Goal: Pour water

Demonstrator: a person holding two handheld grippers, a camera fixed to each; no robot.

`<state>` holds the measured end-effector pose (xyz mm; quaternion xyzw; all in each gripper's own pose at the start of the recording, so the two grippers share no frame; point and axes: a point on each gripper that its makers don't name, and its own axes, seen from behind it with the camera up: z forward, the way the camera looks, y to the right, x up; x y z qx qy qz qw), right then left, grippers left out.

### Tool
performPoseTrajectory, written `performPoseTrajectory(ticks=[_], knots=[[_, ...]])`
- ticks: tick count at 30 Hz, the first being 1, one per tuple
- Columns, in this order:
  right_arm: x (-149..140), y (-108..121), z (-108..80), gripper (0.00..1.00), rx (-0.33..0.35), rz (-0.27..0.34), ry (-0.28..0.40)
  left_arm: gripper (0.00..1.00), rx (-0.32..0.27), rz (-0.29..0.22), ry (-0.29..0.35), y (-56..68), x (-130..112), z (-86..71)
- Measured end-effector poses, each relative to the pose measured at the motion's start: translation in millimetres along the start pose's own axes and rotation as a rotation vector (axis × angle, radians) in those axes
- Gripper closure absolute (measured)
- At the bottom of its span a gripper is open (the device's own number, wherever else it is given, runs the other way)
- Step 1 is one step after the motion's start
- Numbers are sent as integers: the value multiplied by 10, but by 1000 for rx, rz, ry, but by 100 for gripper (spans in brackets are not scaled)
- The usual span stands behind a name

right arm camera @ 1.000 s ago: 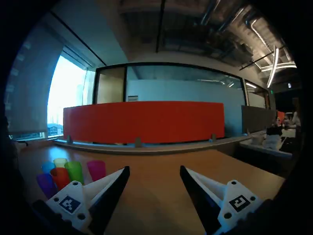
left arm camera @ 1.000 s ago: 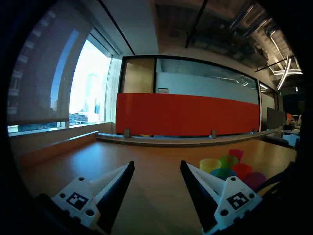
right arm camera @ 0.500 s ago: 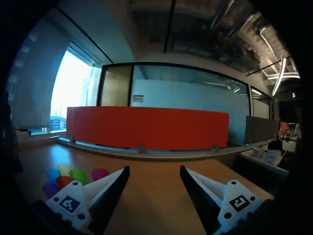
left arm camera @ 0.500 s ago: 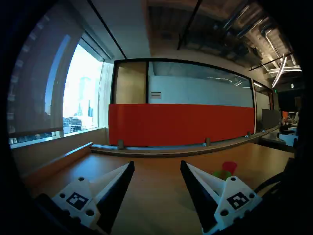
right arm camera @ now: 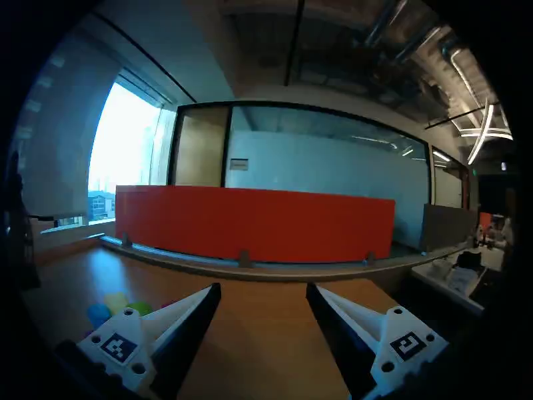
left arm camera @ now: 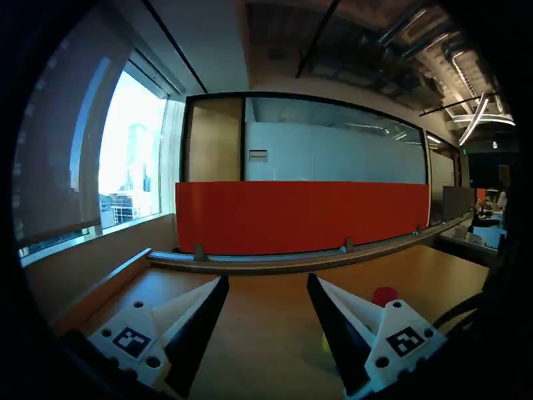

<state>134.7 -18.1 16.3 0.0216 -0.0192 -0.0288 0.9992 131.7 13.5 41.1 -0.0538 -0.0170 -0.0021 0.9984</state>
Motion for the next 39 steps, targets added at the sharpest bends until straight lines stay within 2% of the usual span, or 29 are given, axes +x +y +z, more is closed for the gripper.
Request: performPoseTrajectory(ticks=[8, 14, 17, 25, 32, 35, 39], knots=[[43, -41, 61, 1, 17, 25, -18, 13, -35, -20, -19, 21, 136, 79], [54, -109, 98, 1, 47, 33, -23, 13, -49, 0, -8, 28, 250, 111], [94, -166, 109, 1, 73, 25, -21, 13, -75, 3, -6, 71, 291, 113], [231, -468, 92, 1, 211, 12, -6, 13, -210, -15, -24, 320, 273, 78], [292, -818, 49, 1, 360, 13, -5, 13, -301, -61, -19, 442, 309, 57], [314, -960, 11, 1, 424, 14, -14, 13, -339, -59, -16, 482, 335, 33], [344, -1077, -8, 1, 476, 8, -25, 13, -385, -40, -22, 546, 340, -1]])
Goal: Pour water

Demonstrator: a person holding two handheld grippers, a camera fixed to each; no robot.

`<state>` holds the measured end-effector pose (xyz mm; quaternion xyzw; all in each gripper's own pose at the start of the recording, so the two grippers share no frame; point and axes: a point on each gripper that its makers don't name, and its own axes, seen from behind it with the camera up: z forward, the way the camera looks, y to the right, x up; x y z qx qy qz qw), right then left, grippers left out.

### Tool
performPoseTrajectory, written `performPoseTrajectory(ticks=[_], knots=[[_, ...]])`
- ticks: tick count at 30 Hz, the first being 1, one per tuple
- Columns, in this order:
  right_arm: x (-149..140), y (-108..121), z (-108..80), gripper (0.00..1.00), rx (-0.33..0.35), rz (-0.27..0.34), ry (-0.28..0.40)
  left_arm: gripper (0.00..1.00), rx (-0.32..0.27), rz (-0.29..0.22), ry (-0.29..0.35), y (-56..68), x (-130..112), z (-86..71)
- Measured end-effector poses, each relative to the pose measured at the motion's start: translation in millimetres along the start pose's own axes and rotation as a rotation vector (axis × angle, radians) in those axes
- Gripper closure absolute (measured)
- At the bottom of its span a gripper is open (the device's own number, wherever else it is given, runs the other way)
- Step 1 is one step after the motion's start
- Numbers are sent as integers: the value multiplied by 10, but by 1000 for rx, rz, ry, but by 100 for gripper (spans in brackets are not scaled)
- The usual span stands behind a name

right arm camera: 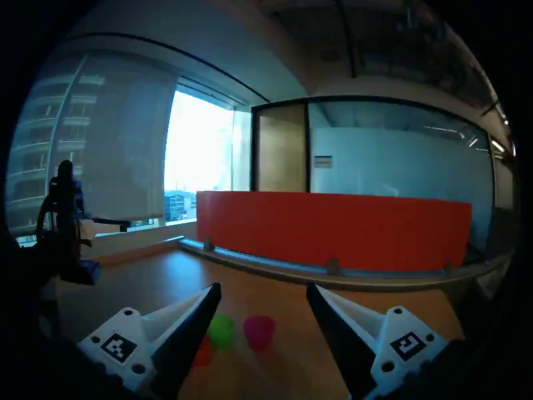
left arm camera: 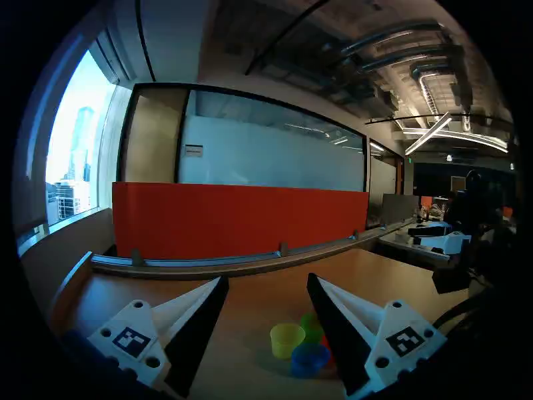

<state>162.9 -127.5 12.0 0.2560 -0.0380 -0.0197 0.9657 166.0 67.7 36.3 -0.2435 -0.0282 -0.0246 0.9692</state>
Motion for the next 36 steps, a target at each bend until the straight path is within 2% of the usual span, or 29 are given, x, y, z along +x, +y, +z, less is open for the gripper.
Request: performPoseTrajectory(ticks=[7, 14, 20, 29, 36], knots=[[-12, -95, 39, 1, 44, -16, -16, 13, -53, 17, -23, 108, -25, 3], [-56, -141, 65, 1, 66, -26, -40, 13, -75, 37, -58, 126, -145, 35], [-151, -158, 78, 1, 86, -38, -81, 13, -102, 57, -109, 121, -315, 47], [-357, -147, 77, 1, 114, -89, -164, 13, -131, 97, -184, 66, -547, 94], [-458, -131, 77, 1, 131, -124, -212, 13, -187, 120, -230, 177, -691, 112]])
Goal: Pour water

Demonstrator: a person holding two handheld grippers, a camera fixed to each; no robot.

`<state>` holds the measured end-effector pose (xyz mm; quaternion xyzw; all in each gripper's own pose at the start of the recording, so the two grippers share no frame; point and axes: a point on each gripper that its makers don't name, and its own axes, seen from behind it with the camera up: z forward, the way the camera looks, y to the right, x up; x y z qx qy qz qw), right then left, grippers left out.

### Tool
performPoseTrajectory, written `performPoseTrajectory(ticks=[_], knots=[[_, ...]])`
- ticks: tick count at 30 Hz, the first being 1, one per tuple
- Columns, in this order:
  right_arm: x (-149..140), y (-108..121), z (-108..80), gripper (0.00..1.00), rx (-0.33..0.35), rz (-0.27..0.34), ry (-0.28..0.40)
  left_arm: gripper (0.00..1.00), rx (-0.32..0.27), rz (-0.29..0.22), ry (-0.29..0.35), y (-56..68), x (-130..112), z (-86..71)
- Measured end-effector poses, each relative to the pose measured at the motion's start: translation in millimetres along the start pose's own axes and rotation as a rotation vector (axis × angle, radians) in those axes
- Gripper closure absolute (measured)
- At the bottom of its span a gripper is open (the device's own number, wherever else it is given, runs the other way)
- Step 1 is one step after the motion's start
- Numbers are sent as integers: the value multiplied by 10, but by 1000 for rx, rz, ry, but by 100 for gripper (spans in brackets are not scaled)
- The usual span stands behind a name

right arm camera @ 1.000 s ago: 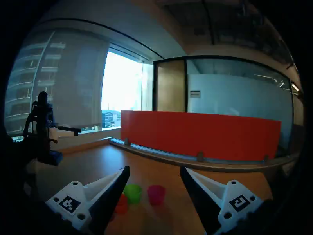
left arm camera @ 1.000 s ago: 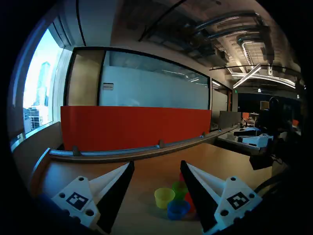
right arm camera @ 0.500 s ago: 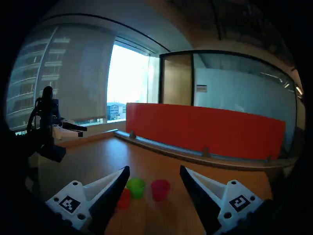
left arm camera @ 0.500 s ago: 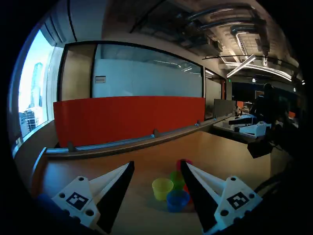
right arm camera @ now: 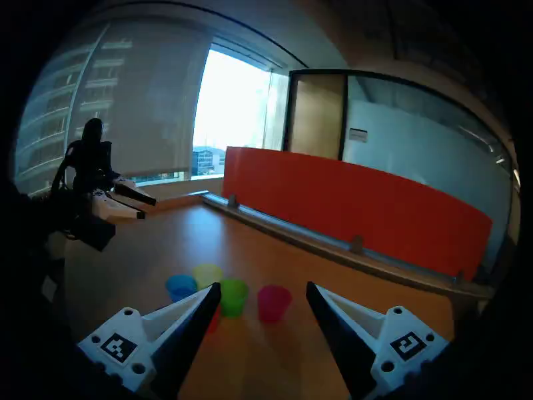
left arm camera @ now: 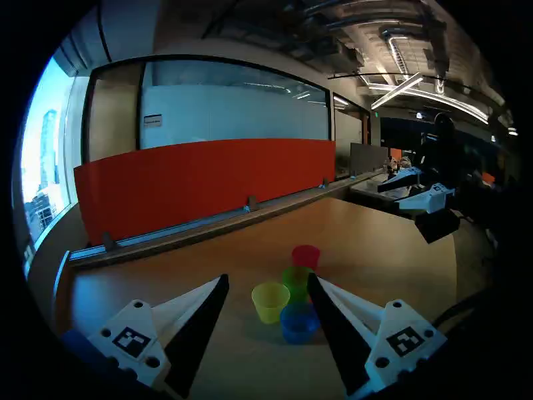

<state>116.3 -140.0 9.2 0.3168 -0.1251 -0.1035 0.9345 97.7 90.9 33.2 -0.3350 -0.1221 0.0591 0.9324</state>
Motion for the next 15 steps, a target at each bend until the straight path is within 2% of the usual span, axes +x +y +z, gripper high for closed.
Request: performPoseTrajectory(ticks=[8, 15], knots=[[-29, 21, 19, 1, 3, -1, -9, 13, -17, 58, -62, 23, -211, 106], [-104, 55, 62, 1, 6, 9, -23, 13, -39, 78, -88, 87, -338, 192]])
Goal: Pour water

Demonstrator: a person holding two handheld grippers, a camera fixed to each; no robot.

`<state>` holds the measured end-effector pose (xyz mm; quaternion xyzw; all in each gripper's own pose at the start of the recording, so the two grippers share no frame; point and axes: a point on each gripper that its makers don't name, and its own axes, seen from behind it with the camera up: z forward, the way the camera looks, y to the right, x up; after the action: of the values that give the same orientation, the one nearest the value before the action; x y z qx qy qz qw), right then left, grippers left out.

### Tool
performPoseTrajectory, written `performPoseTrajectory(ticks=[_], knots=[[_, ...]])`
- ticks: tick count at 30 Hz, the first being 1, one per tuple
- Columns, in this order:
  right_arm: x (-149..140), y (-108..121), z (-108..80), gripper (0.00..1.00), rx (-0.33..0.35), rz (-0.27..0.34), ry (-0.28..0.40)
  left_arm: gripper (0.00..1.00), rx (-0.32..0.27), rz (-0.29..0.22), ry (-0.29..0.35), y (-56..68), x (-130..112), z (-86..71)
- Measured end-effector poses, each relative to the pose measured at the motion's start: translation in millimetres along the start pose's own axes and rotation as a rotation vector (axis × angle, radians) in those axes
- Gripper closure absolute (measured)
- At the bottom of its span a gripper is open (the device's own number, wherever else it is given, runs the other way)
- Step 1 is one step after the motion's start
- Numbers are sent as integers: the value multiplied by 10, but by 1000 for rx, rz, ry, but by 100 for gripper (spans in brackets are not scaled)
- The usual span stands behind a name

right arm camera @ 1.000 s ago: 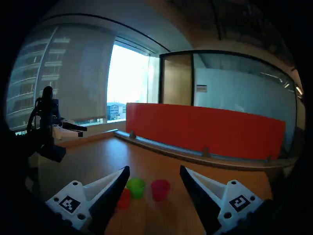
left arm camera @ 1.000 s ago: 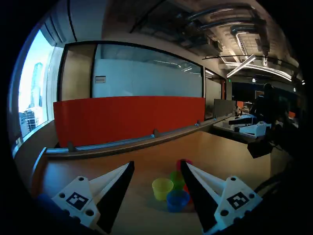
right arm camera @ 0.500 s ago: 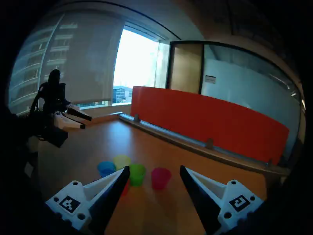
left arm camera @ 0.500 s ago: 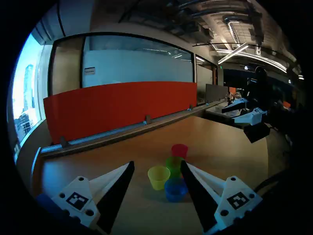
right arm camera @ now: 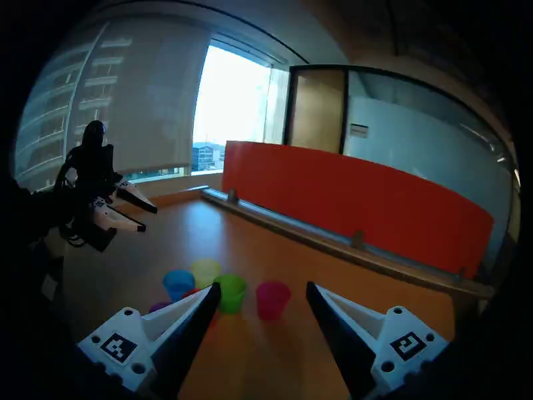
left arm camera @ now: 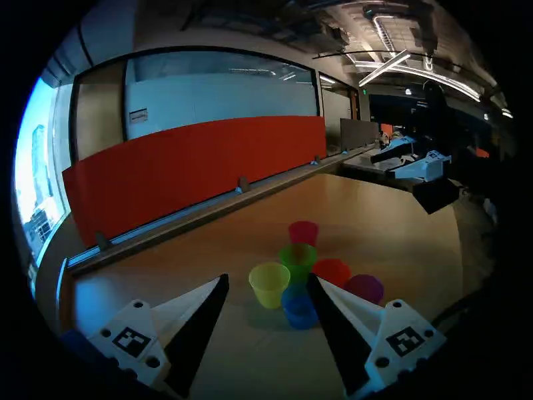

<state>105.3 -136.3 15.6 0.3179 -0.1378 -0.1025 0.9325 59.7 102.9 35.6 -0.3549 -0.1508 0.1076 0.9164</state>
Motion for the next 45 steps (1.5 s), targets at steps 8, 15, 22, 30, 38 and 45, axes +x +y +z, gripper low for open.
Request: performPoseTrajectory(ticks=[8, 15, 22, 30, 38, 45], knots=[[-79, 10, 52, 0, 12, -1, -13, 13, -38, 11, -46, 109, -196, 115], [-146, 68, 115, 1, 4, -10, -22, 13, -78, 26, -93, 210, -409, 222], [-202, 79, 187, 0, 12, -3, -30, 13, -108, 50, -126, 306, -558, 322], [-284, 133, 272, 1, 13, 9, -39, 13, -136, 61, -164, 385, -711, 428], [-325, 176, 333, 1, 15, 17, -47, 13, -174, 82, -196, 486, -844, 521], [-326, 180, 375, 0, 20, 9, -50, 13, -197, 93, -218, 546, -926, 616]])
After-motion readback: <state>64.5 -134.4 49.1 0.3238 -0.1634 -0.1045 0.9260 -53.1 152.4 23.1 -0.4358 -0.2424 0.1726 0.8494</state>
